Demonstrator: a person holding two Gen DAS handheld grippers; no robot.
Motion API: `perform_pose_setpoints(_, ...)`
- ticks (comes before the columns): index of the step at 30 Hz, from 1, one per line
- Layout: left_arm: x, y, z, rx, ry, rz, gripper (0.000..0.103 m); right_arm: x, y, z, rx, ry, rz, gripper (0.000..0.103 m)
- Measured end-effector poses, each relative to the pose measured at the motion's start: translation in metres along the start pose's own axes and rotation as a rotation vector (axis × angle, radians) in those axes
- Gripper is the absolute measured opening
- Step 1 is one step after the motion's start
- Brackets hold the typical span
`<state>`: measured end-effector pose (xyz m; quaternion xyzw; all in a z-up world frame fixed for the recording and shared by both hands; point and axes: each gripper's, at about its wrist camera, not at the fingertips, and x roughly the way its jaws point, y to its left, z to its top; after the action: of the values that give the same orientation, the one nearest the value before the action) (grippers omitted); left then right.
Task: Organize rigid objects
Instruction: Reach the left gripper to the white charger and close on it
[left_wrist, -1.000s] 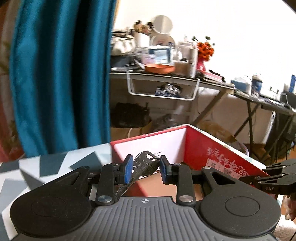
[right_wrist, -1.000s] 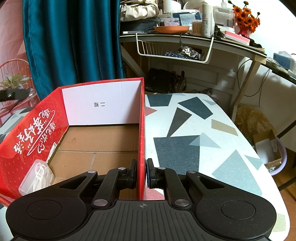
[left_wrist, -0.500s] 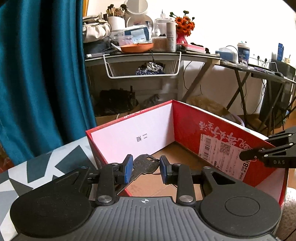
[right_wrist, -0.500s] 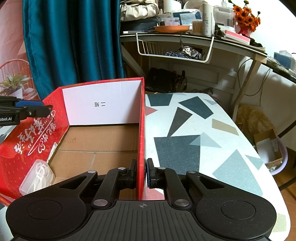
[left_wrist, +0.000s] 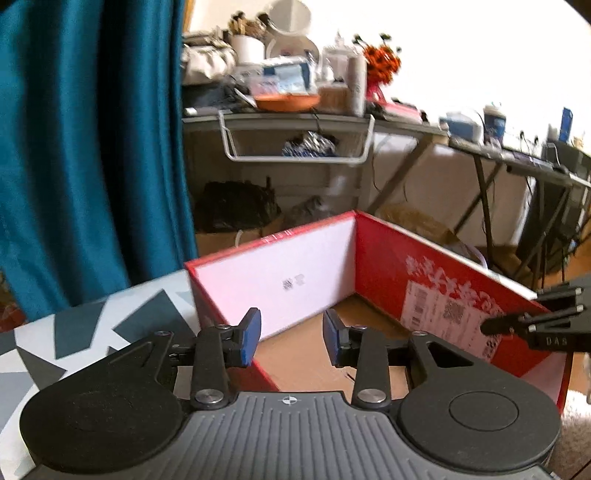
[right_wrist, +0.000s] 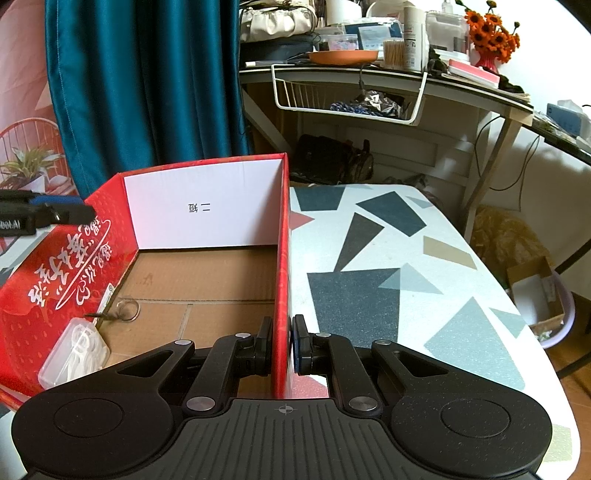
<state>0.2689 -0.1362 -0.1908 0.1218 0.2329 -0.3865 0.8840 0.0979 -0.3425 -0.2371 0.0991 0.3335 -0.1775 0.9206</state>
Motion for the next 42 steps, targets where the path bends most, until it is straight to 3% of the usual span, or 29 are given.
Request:
perform_pose_setpoints(6,-0.016,0.019,0.002,-0.030,-0.020,0.051,0.049,0.000,-0.001,0.000,0.000,0.000,0.000,0.009)
perform_pose_setpoints(12,-0.034,0.043,-0.011,-0.062,0.007,0.118,0.056,0.000,0.000,0.000,0.001,0.000,0.000,0.009)
perform_pose_setpoints(19,-0.055,0.069,-0.038,-0.067,0.083,0.170,0.056,0.000,0.000,0.000,0.000,0.000,0.001,0.009)
perform_pose_setpoints(25,-0.067,0.080,-0.067,-0.131,0.132,0.195,0.056,0.000,0.000,0.000,0.000,0.001,0.000,0.009)
perform_pose_setpoints(42,-0.058,0.079,-0.116,-0.214,0.197,0.259,0.036,-0.001,0.000,0.000,-0.001,0.001,0.001,0.010)
